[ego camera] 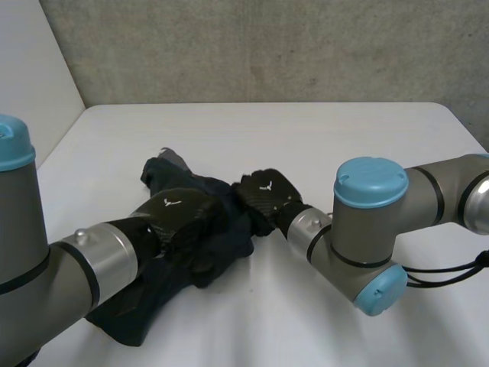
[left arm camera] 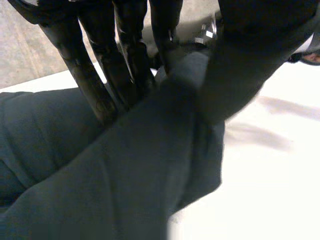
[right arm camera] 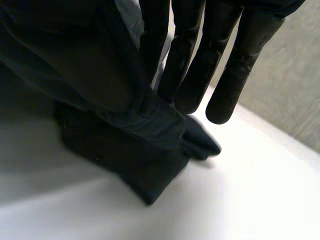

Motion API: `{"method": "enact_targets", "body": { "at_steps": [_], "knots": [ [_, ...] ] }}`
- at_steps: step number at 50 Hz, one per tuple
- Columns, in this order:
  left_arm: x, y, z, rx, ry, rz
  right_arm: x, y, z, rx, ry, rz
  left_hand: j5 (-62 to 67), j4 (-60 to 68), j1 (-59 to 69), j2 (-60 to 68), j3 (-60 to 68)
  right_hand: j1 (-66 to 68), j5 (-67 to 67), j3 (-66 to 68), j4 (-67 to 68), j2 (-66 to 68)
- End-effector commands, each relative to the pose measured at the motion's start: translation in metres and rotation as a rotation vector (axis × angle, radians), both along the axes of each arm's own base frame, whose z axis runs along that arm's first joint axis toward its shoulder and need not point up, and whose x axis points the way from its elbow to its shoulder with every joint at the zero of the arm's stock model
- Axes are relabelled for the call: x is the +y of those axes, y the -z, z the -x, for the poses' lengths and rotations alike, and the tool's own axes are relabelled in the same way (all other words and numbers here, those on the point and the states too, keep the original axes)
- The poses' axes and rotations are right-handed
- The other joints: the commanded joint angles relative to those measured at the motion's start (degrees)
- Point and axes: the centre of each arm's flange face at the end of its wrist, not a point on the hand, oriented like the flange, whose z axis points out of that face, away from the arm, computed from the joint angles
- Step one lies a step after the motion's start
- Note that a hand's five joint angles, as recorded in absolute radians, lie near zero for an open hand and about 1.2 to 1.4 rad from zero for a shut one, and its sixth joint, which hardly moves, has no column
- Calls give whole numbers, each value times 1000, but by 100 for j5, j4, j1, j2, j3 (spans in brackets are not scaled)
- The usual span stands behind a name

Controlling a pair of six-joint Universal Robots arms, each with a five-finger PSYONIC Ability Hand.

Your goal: Fold the shorts.

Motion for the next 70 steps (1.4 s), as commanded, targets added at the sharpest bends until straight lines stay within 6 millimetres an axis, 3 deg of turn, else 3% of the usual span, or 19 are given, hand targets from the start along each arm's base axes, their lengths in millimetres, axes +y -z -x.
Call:
{"method": "enact_targets", "body": {
  "at_steps": [1,3,10,21,28,37,56,58,62,63,64,70],
  "knots": [
    [-3,11,-15,-52,-114,10,5,-56,10,-88,27,88,-2374,-2376,-2332,-2281,-2292,2668,1442,1231,1203,1278],
    [-5,16,-24,-89,-186,18,8,-64,14,-90,40,97,-3214,-3216,-3173,-3122,-3132,2668,1442,1231,1203,1278],
    [-1,20,-43,-159,-326,42,20,-88,32,-43,122,107,-3804,-3806,-3762,-3712,-3722,2668,1442,1231,1203,1278],
    [21,34,-55,-195,-323,0,23,-108,50,39,281,204,-3839,-3841,-3798,-3747,-3757,2668,1442,1231,1203,1278],
    [21,47,-56,-209,-326,-15,23,-110,52,64,297,234,-3822,-3824,-3781,-3730,-3740,2668,1442,1231,1203,1278],
    [2,71,-46,-201,-326,-6,23,-106,53,74,299,224,-3184,-3186,-3143,-3092,-3102,2668,1442,1231,1203,1278],
    [-39,105,-24,-181,-328,43,28,-96,56,115,287,186,-3150,-3152,-3108,-3057,-3068,2668,1442,1231,1203,1278],
    [-41,108,-23,-183,-327,39,29,-96,56,118,286,185,-2782,-2784,-2741,-2690,-2700,2668,1442,1231,1203,1278],
    [-46,105,-19,-168,-328,59,29,-94,57,128,286,177,6,4,47,98,88,2668,1442,1231,1203,1278],
    [-51,102,-17,-150,-331,81,29,-94,57,131,285,176,1678,1676,1720,1770,1760,2668,1442,1231,1203,1278],
    [-52,100,-16,-140,-330,94,30,-93,58,140,284,171,2294,2292,2336,2387,2376,2668,1442,1231,1203,1278],
    [-74,71,-2,-56,-331,229,36,-84,67,287,254,146,2584,2582,2626,2677,2666,2668,1442,1231,1203,1278]
  ]
}}
